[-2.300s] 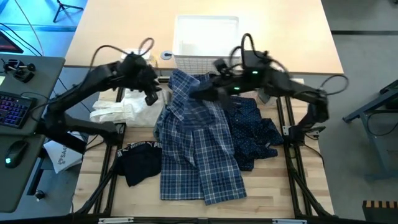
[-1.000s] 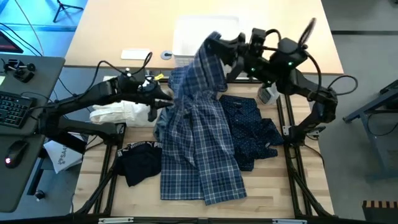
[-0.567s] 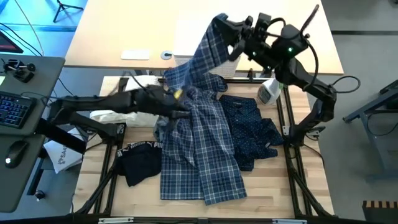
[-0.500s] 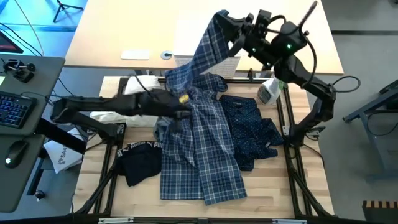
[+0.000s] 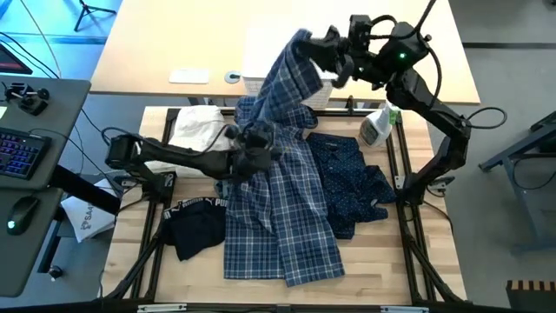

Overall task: Fold Laundry from Bin
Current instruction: Fold the checkered blue polo

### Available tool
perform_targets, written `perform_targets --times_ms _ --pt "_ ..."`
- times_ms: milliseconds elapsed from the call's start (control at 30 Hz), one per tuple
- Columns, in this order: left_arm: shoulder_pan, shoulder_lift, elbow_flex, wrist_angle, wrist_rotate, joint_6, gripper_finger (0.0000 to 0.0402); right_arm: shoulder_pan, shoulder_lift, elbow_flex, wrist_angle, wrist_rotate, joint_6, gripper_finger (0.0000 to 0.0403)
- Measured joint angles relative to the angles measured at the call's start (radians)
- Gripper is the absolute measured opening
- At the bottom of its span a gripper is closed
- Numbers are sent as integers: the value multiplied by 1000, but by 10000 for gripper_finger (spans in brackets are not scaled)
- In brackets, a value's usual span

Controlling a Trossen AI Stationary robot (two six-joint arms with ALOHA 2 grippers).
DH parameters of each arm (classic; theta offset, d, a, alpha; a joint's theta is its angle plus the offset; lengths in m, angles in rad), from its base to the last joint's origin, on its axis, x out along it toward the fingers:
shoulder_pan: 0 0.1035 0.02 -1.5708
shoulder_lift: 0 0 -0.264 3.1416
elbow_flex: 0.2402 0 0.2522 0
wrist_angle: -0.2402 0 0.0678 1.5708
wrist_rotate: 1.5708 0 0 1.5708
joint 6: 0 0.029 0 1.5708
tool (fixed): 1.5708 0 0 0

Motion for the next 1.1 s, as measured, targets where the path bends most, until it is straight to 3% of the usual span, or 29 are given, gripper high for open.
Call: perform_targets --times_ms 167,367,500,600,833,1100 --pt "-73 -63 1 -199 -240 17 8 -7 -72 0 -264 -109 7 0" --pt "-103 -167 1 -588 -243 -185 1 -8 -114 1 -671 -114 -79 0" --pt "-97 -248 1 -795 -224 -307 1 -6 -114 0 -861 -177 -123 0" --pt "-78 -312 2 -922 -113 -392 1 4 -100 0 -961 -177 -184 0" --pt "-25 -377 2 -1216 372 -520 4 38 -37 -152 -948 -168 -271 0" --pt "-63 -386 1 -1575 587 -857 42 42 2 -346 -752 -184 -211 0"
